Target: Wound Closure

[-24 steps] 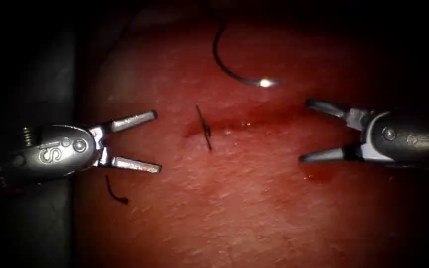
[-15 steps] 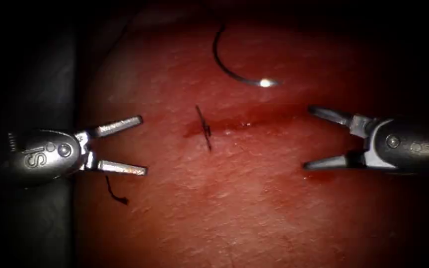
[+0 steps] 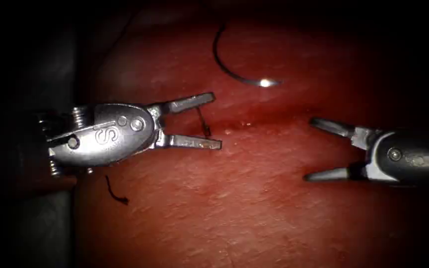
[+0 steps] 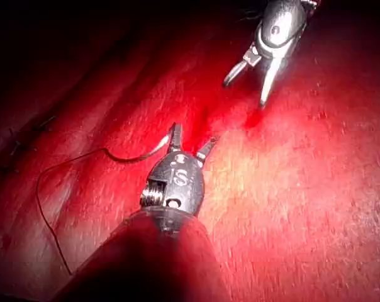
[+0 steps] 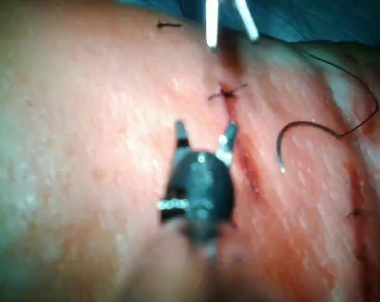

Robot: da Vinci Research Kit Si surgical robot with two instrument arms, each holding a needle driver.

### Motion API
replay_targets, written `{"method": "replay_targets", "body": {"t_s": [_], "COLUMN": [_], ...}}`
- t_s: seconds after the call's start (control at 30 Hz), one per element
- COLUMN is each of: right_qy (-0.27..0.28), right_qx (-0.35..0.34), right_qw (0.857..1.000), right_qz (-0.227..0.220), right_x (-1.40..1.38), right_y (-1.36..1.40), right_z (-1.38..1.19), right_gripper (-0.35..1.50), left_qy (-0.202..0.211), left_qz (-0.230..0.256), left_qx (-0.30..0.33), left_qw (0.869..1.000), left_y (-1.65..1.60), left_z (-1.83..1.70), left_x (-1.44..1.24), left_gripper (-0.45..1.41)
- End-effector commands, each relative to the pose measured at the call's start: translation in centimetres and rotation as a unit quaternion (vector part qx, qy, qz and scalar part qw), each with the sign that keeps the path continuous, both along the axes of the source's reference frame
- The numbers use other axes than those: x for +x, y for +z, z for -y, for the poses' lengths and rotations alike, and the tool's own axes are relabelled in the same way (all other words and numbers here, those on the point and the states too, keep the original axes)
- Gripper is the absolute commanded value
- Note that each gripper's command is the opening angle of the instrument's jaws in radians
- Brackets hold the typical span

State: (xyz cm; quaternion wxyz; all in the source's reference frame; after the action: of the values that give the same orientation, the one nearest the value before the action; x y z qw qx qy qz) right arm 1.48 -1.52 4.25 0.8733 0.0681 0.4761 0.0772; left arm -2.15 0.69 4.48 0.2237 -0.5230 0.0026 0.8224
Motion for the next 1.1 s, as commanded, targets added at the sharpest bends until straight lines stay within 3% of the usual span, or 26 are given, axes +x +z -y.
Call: {"method": "replay_targets", "body": {"t_s": [0.03, 0.27, 0.43, 0.47, 0.57, 0.8, 0.93, 1.1], "right_qy": [-0.010, -0.011, -0.012, -0.012, -0.012, -0.012, -0.012, -0.012], "right_qx": [0.005, 0.004, 0.004, 0.004, 0.004, 0.004, 0.003, 0.003], "right_qw": [1.000, 1.000, 1.000, 1.000, 1.000, 1.000, 1.000, 1.000], "right_qz": [0.007, 0.009, 0.008, 0.008, 0.008, 0.008, 0.008, 0.008], "right_x": [0.08, 0.08, 0.07, 0.07, 0.07, 0.07, 0.07, 0.07], "right_y": [0.07, 0.12, 0.11, 0.10, 0.10, 0.10, 0.10, 0.10], "right_z": [0.16, 0.18, 0.18, 0.19, 0.19, 0.19, 0.19, 0.19], "right_gripper": [0.63, 0.65, 0.65, 0.65, 0.65, 0.65, 0.65, 0.65], "left_qy": [0.001, -0.005, 0.027, 0.045, 0.065, 0.083, 0.106, 0.122], "left_qz": [-0.001, -0.004, -0.038, -0.064, -0.095, -0.113, -0.139, -0.139], "left_qx": [-0.002, 0.009, 0.034, 0.047, 0.060, 0.067, 0.085, 0.095], "left_qw": [1.000, 1.000, 0.998, 0.996, 0.992, 0.988, 0.981, 0.978], "left_y": [0.08, 0.14, 0.30, 0.39, 0.52, 0.79, 1.07, 1.20], "left_z": [-0.07, -0.61, -0.84, -0.87, -0.91, -0.99, -0.94, -0.86], "left_x": [-0.12, -0.45, -0.58, -0.60, -0.58, -0.50, -0.56, -0.61], "left_gripper": [0.20, 0.18, 0.20, 0.23, 0.23, 0.23, 0.33, 0.35]}}
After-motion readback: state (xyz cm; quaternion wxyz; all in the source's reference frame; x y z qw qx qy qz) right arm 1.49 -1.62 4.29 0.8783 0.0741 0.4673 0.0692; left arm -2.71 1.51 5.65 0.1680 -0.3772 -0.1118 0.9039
